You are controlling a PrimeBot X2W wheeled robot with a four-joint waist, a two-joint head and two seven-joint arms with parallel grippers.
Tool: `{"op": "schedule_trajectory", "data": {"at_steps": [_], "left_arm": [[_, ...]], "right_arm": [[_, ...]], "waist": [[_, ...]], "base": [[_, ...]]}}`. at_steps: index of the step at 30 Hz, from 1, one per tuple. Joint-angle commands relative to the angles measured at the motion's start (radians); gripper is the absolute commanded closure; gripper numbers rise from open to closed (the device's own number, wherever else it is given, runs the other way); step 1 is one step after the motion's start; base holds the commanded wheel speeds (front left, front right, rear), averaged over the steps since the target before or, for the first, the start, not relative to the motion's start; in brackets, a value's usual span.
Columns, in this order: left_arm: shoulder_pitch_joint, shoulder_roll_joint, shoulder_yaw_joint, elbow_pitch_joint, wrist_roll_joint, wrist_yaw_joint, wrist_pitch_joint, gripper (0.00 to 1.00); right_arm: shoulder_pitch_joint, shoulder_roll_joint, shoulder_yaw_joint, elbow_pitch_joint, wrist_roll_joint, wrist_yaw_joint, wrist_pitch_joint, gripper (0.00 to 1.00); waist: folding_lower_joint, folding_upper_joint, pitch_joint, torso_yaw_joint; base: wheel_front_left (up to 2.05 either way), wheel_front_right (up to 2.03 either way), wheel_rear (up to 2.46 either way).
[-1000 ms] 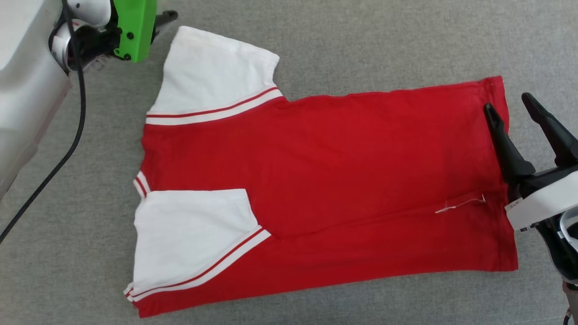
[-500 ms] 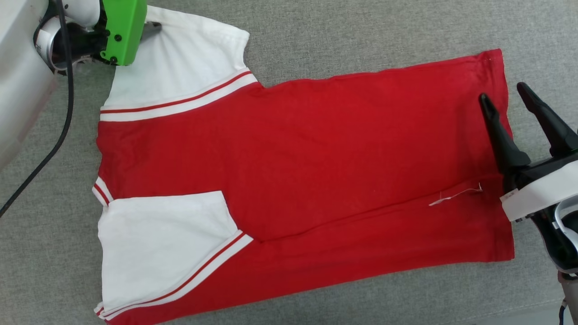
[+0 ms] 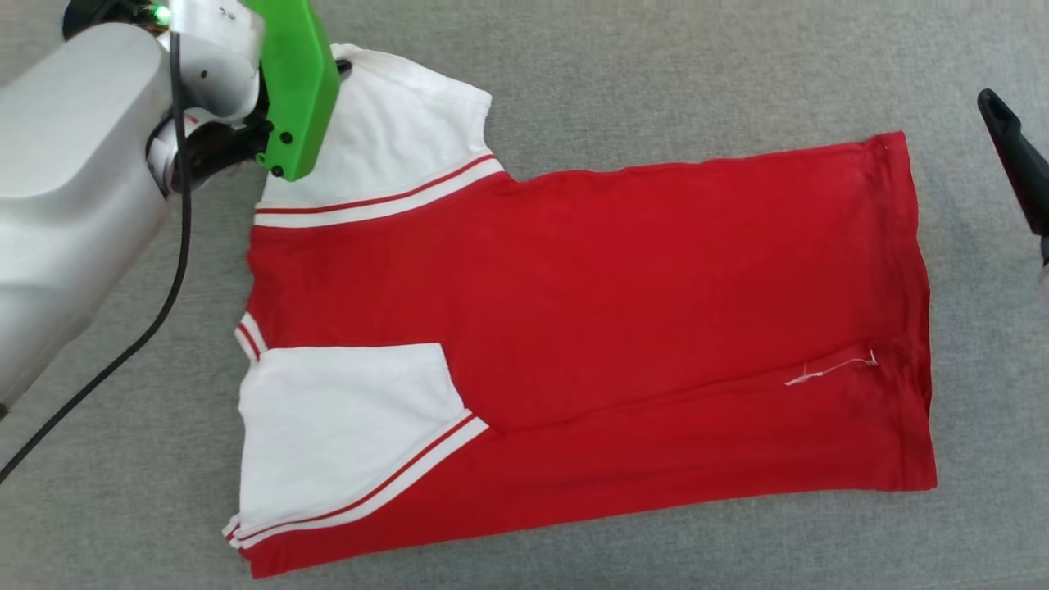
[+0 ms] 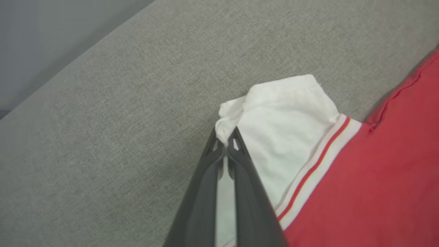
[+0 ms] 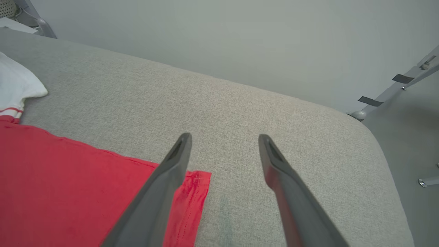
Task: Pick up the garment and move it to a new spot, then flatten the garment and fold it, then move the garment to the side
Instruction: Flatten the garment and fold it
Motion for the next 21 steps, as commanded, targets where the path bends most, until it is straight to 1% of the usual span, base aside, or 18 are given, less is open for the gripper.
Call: {"op": "schedule_trajectory", "data": {"at_steps": [1,4,8,10,12,14,17,21], "left_arm": [[0.017,0.009,-0.004,-0.017,0.010,-0.002,-0.018,1.00],[0.026,0.010,-0.008,-0.058,0.018,-0.002,-0.051,1.00],[0.032,0.010,-0.011,-0.100,0.035,-0.002,-0.077,1.00],[0.028,0.005,-0.012,-0.119,0.047,-0.002,-0.086,1.00],[0.024,-0.001,-0.013,-0.132,0.056,-0.002,-0.094,1.00],[0.017,-0.007,-0.014,-0.142,0.065,-0.002,-0.103,1.00],[0.006,-0.014,-0.014,-0.154,0.076,-0.002,-0.112,1.00],[-0.008,-0.021,-0.015,-0.162,0.087,-0.002,-0.126,1.00]], "right_arm": [[-0.036,-0.023,0.013,0.014,0.036,-0.001,0.056,0.00],[-0.094,-0.090,0.063,0.066,0.113,-0.001,0.221,0.00],[-0.161,-0.123,0.128,0.131,0.199,-0.001,0.430,0.00],[-0.200,-0.141,0.165,0.170,0.194,-0.001,0.504,0.00],[-0.235,-0.146,0.201,0.212,0.182,-0.001,0.549,0.00],[-0.269,-0.130,0.220,0.263,0.179,-0.001,0.575,0.00],[-0.307,-0.103,0.243,0.335,0.172,-0.001,0.592,0.00],[-0.338,-0.065,0.266,0.426,0.167,-0.001,0.590,0.00]], "waist": [[-0.0001,-0.0001,-0.049,0.048],[-0.0001,-0.0001,-0.064,0.070],[-0.0001,-0.0001,-0.067,0.095],[-0.0001,-0.0001,-0.059,0.111],[-0.0001,-0.0001,-0.049,0.124],[-0.0001,-0.0001,-0.038,0.135],[-0.0001,-0.0001,-0.018,0.150],[-0.0001,-0.0001,0.010,0.165]], "base": [[0.00,0.00,0.00],[0.00,0.00,0.00],[0.00,0.00,0.00],[0.00,0.00,0.00],[0.00,0.00,0.00],[0.00,0.00,0.00],[0.00,0.00,0.00],[0.00,0.00,0.00]]}}
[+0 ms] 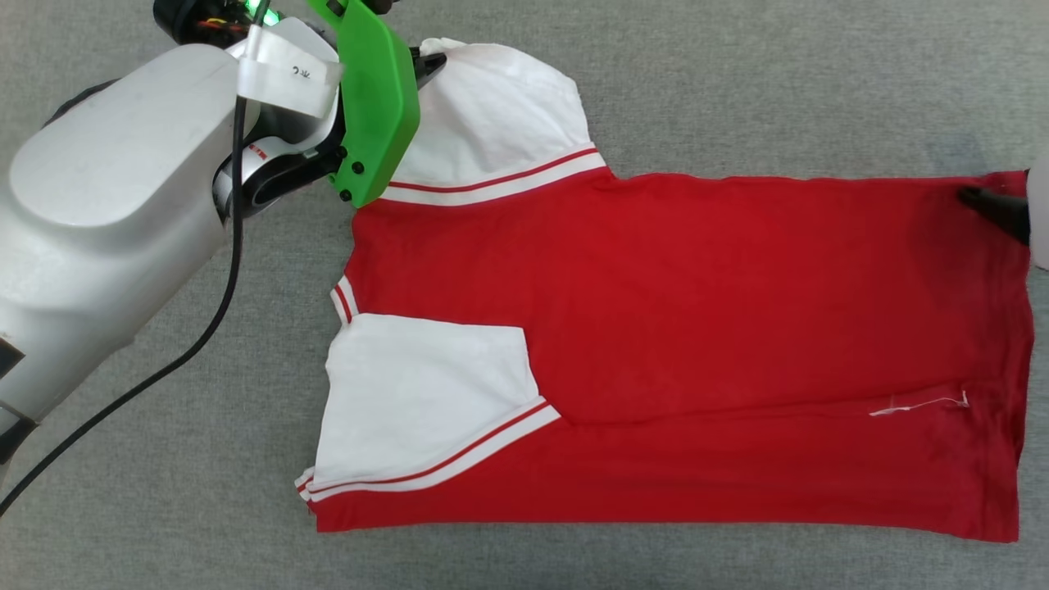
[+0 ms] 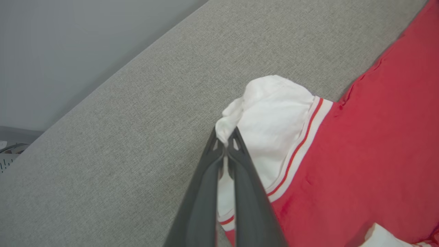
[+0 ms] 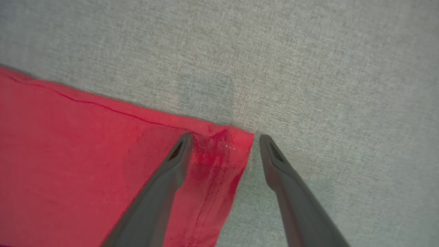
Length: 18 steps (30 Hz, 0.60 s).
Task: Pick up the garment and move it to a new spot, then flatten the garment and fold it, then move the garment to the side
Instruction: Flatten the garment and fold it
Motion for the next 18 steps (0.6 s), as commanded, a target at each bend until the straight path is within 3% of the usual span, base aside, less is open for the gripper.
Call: {"op": "schedule_trajectory", "data": {"at_steps": [1,8,9,10,18], "left_arm": [[-0.016,-0.005,0.001,0.000,0.013,-0.002,-0.010,1.00],[-0.019,-0.007,0.000,0.009,0.010,-0.002,-0.030,1.00],[-0.017,-0.006,0.000,0.012,0.009,-0.002,-0.032,1.00],[-0.016,-0.005,0.000,0.016,0.009,-0.002,-0.034,1.00],[0.036,0.003,0.000,0.059,0.017,-0.002,-0.069,1.00]], "right_arm": [[-0.014,0.015,0.009,0.028,-0.002,-0.001,-0.006,0.00],[0.023,0.044,0.100,0.117,0.028,-0.001,-0.028,0.00],[0.024,0.042,0.108,0.123,0.034,-0.001,-0.039,0.94],[0.022,0.040,0.111,0.128,0.035,-0.001,-0.058,1.00],[-0.002,0.008,0.143,0.127,0.069,-0.001,-0.267,1.00]], "waist": [[-0.0001,0.0000,0.026,0.019],[-0.0001,0.0000,0.039,0.022],[-0.0001,0.0000,0.037,0.020],[-0.0001,0.0000,0.035,0.018],[-0.0001,0.0000,-0.048,0.008]], "base": [[0.00,0.00,0.00],[0.00,0.00,0.00],[0.00,0.00,0.00],[0.00,0.00,0.00],[0.00,0.00,0.00]]}}
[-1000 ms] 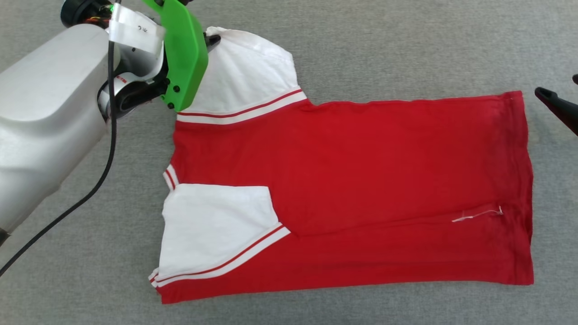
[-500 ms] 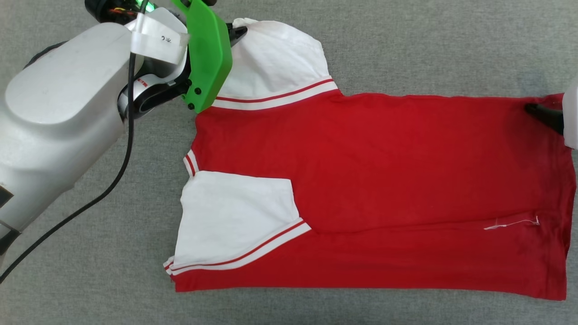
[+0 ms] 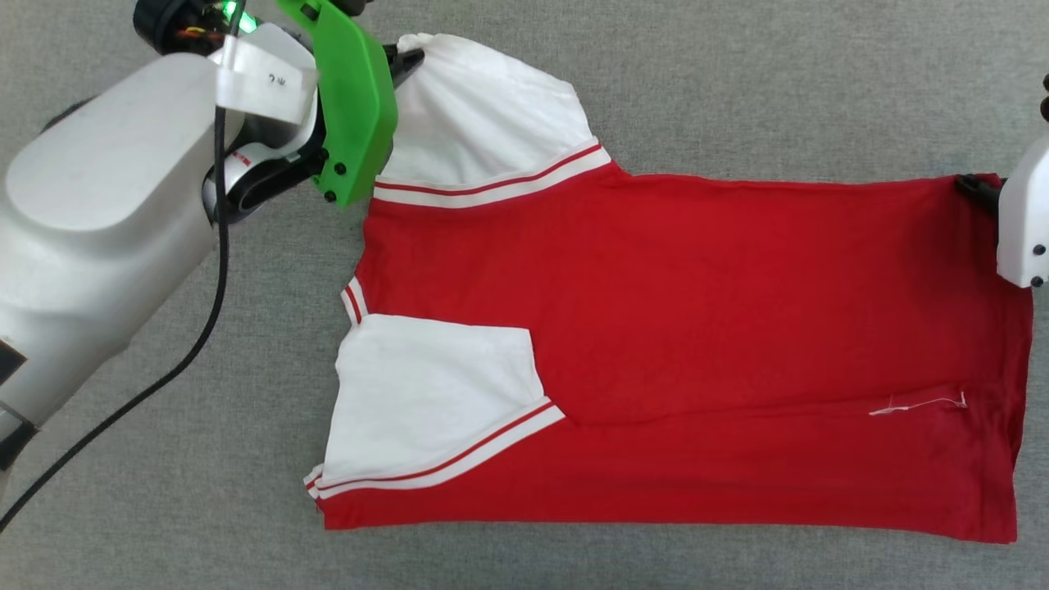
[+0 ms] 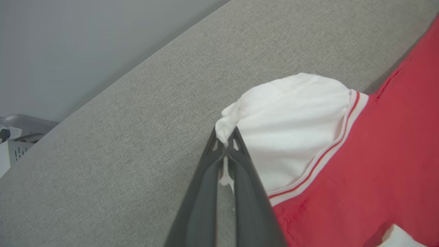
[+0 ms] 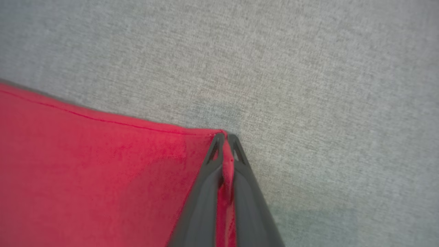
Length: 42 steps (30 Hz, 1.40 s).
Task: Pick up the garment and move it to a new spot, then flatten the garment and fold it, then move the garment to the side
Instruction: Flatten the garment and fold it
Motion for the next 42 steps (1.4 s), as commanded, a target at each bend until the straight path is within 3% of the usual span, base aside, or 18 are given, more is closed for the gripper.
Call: {"op": "schedule_trajectory", "data": {"at_steps": [1,11,22,32,42], "left_arm": [[0.031,0.004,0.002,0.002,0.012,-0.002,-0.011,1.00],[0.219,0.040,0.001,-0.046,0.037,0.005,-0.096,1.00],[0.462,0.132,0.001,-0.214,0.045,0.096,-0.148,1.00],[0.676,0.189,0.001,-0.342,0.032,0.188,-0.166,1.00],[0.769,0.174,0.001,-0.312,0.024,0.210,-0.183,1.00]], "right_arm": [[0.022,0.004,0.016,0.003,0.012,-0.001,-0.028,1.00],[0.133,-0.033,0.087,-0.050,0.054,-0.001,-0.236,1.00],[0.361,-0.087,0.058,-0.110,0.077,-0.001,-0.395,1.00],[0.585,-0.069,-0.011,-0.168,0.083,-0.001,-0.447,1.00],[0.718,-0.024,-0.067,-0.176,0.061,-0.001,-0.433,1.00]], "waist": [[0.0000,0.0000,-0.046,-0.007],[0.0000,0.0000,-0.179,-0.008],[0.0000,0.0000,-0.288,0.010],[0.0000,0.0000,-0.326,0.014],[0.0000,0.0000,-0.317,0.014]], "base": [[0.00,0.00,0.00],[0.00,0.00,0.00],[0.00,0.00,0.00],[0.00,0.00,0.00],[0.00,0.00,0.00]]}}
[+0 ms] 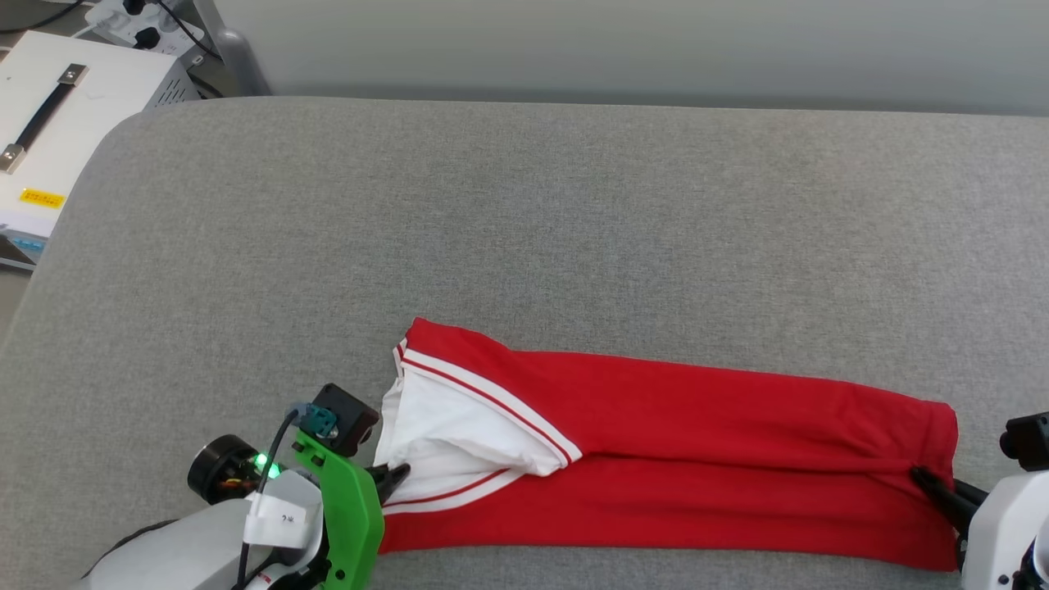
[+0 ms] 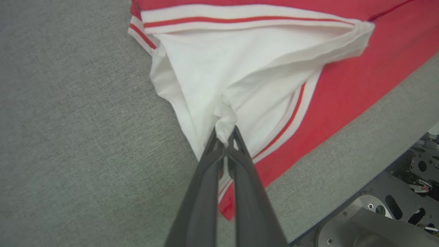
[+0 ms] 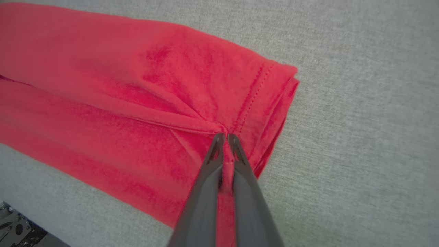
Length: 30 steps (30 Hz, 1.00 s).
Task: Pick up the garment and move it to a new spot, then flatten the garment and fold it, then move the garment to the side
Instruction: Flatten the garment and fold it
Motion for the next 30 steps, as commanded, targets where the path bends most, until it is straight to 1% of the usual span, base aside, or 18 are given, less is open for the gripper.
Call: {"op": "schedule_trajectory", "data": {"at_steps": [1,2,3,4,5,8,11,12,16,17,18,21,25,30], "left_arm": [[0.021,-0.013,0.003,0.012,-0.008,0.008,-0.012,1.00],[0.023,-0.016,0.003,0.018,-0.006,0.008,-0.014,1.00],[0.026,-0.020,0.005,0.024,-0.006,0.013,-0.021,1.00],[0.028,-0.024,0.009,0.027,-0.007,0.018,-0.031,0.76],[0.031,-0.027,0.018,0.032,-0.005,0.030,-0.053,0.00],[0.045,-0.034,0.041,0.045,0.000,0.062,-0.113,0.00],[0.065,-0.041,0.061,0.051,0.011,0.096,-0.179,0.00],[0.079,-0.044,0.078,0.052,0.020,0.128,-0.229,0.00],[0.096,-0.049,0.112,0.053,0.037,0.186,-0.315,0.00],[0.098,-0.051,0.123,0.054,0.043,0.202,-0.338,0.00],[0.104,-0.061,0.151,0.058,0.067,0.243,-0.379,0.00],[0.114,-0.075,0.193,0.057,0.095,0.282,-0.401,0.00],[0.138,-0.105,0.267,0.045,0.145,0.317,-0.409,0.00],[0.205,-0.154,0.391,0.025,0.235,0.326,-0.410,0.00]], "right_arm": [[0.016,0.012,-0.010,-0.001,-0.007,-0.001,0.003,1.00],[0.020,0.017,-0.014,-0.002,-0.008,-0.001,0.004,1.00],[0.024,0.025,-0.021,-0.004,-0.004,-0.001,0.005,0.94],[0.026,0.032,-0.027,-0.007,0.000,-0.001,0.005,0.69],[0.029,0.038,-0.034,-0.013,0.006,-0.001,0.008,0.00],[0.036,0.045,-0.062,-0.039,0.026,-0.001,0.009,0.00],[0.047,0.042,-0.107,-0.086,0.071,-0.001,0.014,0.00],[0.055,0.023,-0.151,-0.126,0.098,-0.001,0.025,0.00],[0.063,-0.003,-0.231,-0.152,0.136,-0.001,0.066,0.00],[0.066,-0.005,-0.251,-0.149,0.155,-0.001,0.089,0.00],[0.074,-0.014,-0.298,-0.126,0.211,-0.001,0.168,0.00],[0.078,-0.018,-0.334,-0.083,0.260,-0.001,0.258,0.00],[0.077,-0.011,-0.350,-0.022,0.273,-0.001,0.341,0.00],[0.061,0.040,-0.341,0.025,0.264,-0.001,0.377,0.00]], "waist": [[0.0001,0.0000,0.005,0.000],[0.0001,0.0000,0.006,0.000],[0.0001,0.0000,0.006,0.000],[0.0001,0.0000,0.005,0.000],[0.0001,0.0000,0.001,-0.002],[0.0001,0.0000,-0.015,-0.003],[0.0001,0.0000,-0.034,-0.002],[0.0001,0.0000,-0.047,0.002],[0.0001,0.0000,-0.058,0.011],[0.0001,0.0000,-0.058,0.014],[0.0001,0.0000,-0.055,0.026],[0.0001,0.0000,-0.046,0.038],[0.0001,0.0000,-0.031,0.057],[0.0001,0.0000,-0.014,0.077]], "base": [[0.00,0.00,0.00],[0.00,0.00,0.00],[0.00,0.00,0.00],[0.00,0.00,0.00],[0.00,0.00,0.00],[0.00,0.00,0.00],[0.00,0.00,0.00],[0.00,0.00,0.00],[0.00,0.00,0.00],[0.00,0.00,0.00],[0.00,0.00,0.00],[0.00,0.00,0.00],[0.00,0.00,0.00],[0.00,0.00,0.00]]}}
